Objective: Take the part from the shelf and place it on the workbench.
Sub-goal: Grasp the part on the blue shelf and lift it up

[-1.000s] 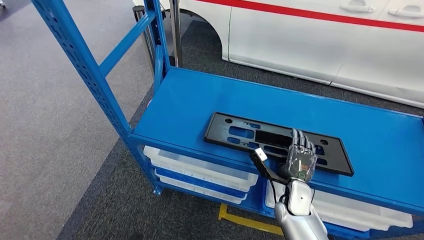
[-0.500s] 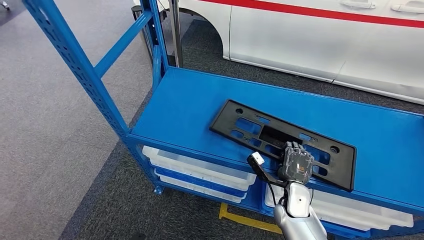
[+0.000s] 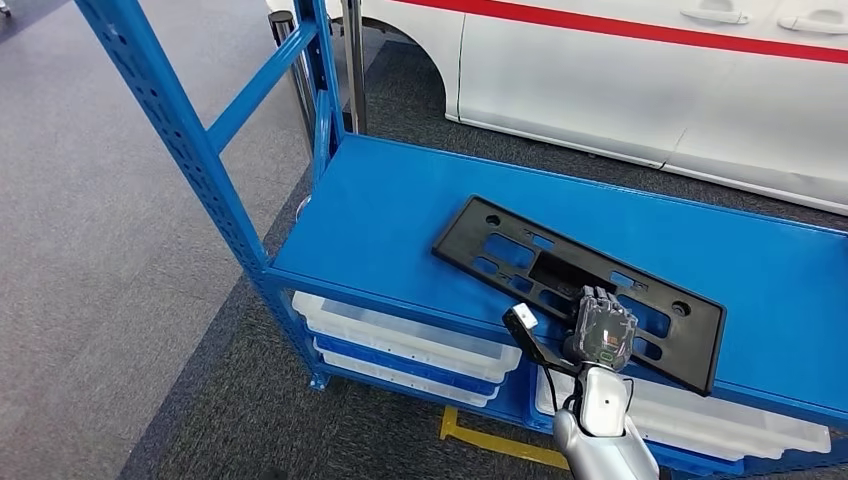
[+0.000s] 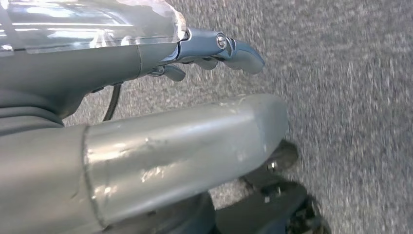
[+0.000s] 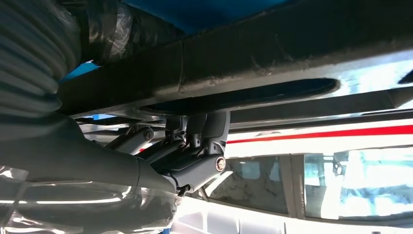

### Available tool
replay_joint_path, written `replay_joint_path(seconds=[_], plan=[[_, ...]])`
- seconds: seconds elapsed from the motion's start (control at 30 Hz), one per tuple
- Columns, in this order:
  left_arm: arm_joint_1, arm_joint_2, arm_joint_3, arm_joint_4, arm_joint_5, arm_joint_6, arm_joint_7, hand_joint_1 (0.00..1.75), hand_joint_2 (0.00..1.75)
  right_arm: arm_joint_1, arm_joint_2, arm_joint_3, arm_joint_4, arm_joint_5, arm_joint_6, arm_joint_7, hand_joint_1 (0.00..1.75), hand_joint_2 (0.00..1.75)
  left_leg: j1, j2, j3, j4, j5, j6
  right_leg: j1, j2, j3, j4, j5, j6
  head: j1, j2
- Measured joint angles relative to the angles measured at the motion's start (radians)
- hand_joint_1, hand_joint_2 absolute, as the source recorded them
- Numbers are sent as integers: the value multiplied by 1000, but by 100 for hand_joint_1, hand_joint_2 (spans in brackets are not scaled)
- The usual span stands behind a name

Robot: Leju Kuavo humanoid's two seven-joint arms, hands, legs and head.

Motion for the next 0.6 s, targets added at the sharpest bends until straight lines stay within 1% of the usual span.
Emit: replay_joint_path(seconds=[0.03,0.1,0.13,0.17,0.2,0.23,0.27,0.3,0.33,0.37,0.4,0.43,0.47,0.5,0.53,0.57,0.6], plan=[[-1,0,0,0,0,0,0,0,0,0,0,0,0,-2,0,0,175,175,1,1,0,-3,3,6,-2,0,-17,38,-25,4,0,0],[-1,1,0,0,0,0,0,0,0,3,0,-2,2,-7,0,-2,175,175,0,3,-3,-4,4,11,-3,-1,-77,168,-92,10,1,0],[-1,1,0,0,1,0,0,0,0,5,0,-3,2,-13,0,-8,175,175,-1,3,-4,-3,4,11,-3,-1,-104,224,-112,11,1,0],[0,1,0,0,4,0,0,0,0,7,0,-4,3,-24,0,-18,175,175,-2,3,-3,-3,4,11,-3,-1,-119,256,-115,12,1,0],[0,1,0,0,7,0,0,0,0,8,1,-7,2,-43,1,-37,175,175,-2,3,-1,-3,3,11,-3,-1,-114,244,-96,10,1,0],[0,1,0,0,11,0,0,0,0,9,3,-10,0,-69,4,-63,175,175,-2,2,1,-3,2,11,-3,-1,-90,197,-63,6,1,0],[0,1,0,0,16,0,0,0,0,11,6,-13,-6,-107,11,-100,175,175,-2,1,4,-3,1,9,-2,-1,-54,123,-25,1,1,0],[0,0,0,0,21,1,0,0,0,15,9,-15,-18,-160,24,-150,175,175,-2,0,6,-3,-1,6,1,-1,-20,55,1,-5,1,0],[0,0,0,0,28,2,-1,0,0,23,16,-16,-40,-226,46,-210,175,175,-2,0,7,-3,-2,2,5,0,4,5,17,-11,0,0],[1,-1,0,0,37,4,-2,0,0,38,27,-16,-83,-320,83,-286,175,175,-1,0,7,-3,-3,-4,10,0,17,-23,22,-15,0,0],[1,-2,0,0,47,6,-5,0,0,60,40,-13,-147,-437,132,-364,175,175,0,2,8,-4,-4,-11,15,2,19,-28,19,-18,0,0],[3,-2,0,0,57,8,-8,0,0,86,55,-5,-224,-562,185,-433,175,175,2,3,11,-6,-4,-19,17,4,21,-32,21,-22,1,0],[4,-3,0,1,69,10,-12,0,0,113,72,14,-327,-716,246,-489,175,175,5,5,14,-3,-10,-26,17,5,25,-39,24,-27,1,0],[5,-4,0,1,78,13,-17,0,0,141,85,40,-428,-862,300,-523,175,175,6,6,12,10,-22,-31,15,5,32,-47,26,-34,0,0],[5,-5,0,1,87,16,-20,0,0,169,98,73,-529,-996,346,-543,175,175,7,6,1,42,-46,-36,12,4,37,-55,29,-40,0,0],[6,-5,0,2,96,19,-24,0,0,204,107,109,-633,-1123,385,-558,175,175,8,6,-22,95,-79,-39,9,1,40,-59,30,-45,0,0],[6,-6,0,2,103,22,-25,0,0,247,111,140,-720,-1212,412,-567,175,175,7,6,-53,160,-115,-43,9,-3,39,-59,30,-49,-1,0]])
